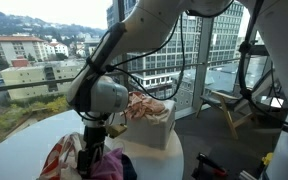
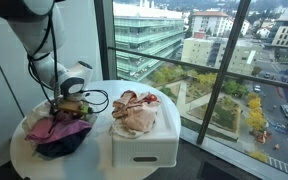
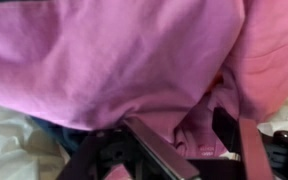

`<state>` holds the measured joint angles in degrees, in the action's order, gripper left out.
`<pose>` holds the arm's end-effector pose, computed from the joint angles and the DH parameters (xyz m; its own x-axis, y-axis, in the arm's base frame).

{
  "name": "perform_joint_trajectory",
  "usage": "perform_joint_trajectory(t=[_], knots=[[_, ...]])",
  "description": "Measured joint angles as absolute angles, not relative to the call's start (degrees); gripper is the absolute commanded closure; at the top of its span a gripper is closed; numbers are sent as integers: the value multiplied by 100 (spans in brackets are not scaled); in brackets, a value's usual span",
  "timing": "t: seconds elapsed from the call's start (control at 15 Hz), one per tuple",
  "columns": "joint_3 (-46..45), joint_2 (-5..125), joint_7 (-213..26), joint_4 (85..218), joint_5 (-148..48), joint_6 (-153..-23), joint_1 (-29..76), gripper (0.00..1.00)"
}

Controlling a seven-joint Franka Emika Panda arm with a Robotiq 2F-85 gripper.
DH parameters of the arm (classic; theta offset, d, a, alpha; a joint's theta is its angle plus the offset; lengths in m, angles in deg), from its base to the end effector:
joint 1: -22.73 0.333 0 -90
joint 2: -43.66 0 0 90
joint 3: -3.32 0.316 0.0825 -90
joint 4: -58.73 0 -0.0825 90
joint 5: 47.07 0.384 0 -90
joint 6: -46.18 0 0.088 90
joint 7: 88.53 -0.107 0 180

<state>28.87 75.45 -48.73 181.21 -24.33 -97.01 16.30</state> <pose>0.5206 0.1868 0.1547 0.8068 0.5876 0.0617 0.5471 -0.7035 -0.4537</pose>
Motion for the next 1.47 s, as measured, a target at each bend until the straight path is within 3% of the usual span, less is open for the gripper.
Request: perform_joint_trajectory(t=[0.27,0.6,1.47], knots=[[2976,6480,-4708,18825,-1423,-9359,1310,0],[2359,5477,-4793,19657,-1725,-9358,1605,0],[1891,6301,-4145,19714,-679,-9947,1867,0]])
